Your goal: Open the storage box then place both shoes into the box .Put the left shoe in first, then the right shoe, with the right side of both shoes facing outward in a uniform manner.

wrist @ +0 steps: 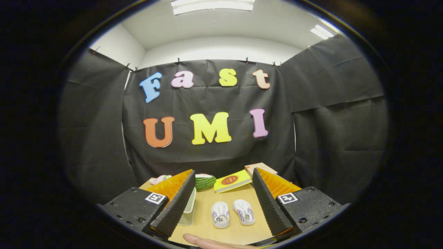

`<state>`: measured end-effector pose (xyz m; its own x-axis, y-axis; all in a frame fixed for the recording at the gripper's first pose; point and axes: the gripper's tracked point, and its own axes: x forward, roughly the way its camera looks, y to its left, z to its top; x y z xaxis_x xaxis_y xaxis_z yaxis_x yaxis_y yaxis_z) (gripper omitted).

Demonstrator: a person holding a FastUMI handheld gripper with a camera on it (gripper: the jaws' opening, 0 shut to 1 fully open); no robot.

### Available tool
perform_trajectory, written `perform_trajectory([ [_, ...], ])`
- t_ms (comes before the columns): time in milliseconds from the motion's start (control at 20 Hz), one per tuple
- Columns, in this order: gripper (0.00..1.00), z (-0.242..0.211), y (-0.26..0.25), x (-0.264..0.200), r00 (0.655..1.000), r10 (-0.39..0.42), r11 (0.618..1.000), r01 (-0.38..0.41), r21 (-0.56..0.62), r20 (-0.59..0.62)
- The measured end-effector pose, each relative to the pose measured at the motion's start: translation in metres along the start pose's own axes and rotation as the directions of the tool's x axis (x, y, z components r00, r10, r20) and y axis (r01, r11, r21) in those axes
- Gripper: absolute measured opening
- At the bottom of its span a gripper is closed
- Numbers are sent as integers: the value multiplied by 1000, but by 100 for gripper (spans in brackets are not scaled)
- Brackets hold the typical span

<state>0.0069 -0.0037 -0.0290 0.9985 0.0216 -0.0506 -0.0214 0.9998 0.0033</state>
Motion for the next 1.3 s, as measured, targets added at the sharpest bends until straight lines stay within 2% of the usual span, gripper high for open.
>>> perform_trajectory([
  [150, 100, -30, 0, 24, 996, 15, 1000, -13, 25, -84],
  [300, 100, -68, 9, 56, 974, 63, 996, -50, 68, -217],
  [400, 100, -96, 18, 77, 947, 113, 991, -84, 107, -301],
  [600, 100, -149, 26, 124, 889, 152, 984, -95, 151, -431],
  [750, 100, -178, 48, 154, 838, 253, 958, -148, 245, -484],
  [850, 100, -192, 67, 171, 790, 364, 915, -206, 346, -494],
  [1000, 98, -215, 89, 197, 694, 505, 837, -250, 486, -514],
  [1050, 98, -217, 99, 203, 655, 569, 793, -276, 543, -498],
  [1200, 96, -216, 125, 210, 521, 749, 621, -336, 708, -410],
  [1250, 95, -223, 128, 216, 490, 770, 597, -327, 732, -410],
  [1300, 95, -231, 128, 227, 477, 774, 590, -302, 749, -417],
])
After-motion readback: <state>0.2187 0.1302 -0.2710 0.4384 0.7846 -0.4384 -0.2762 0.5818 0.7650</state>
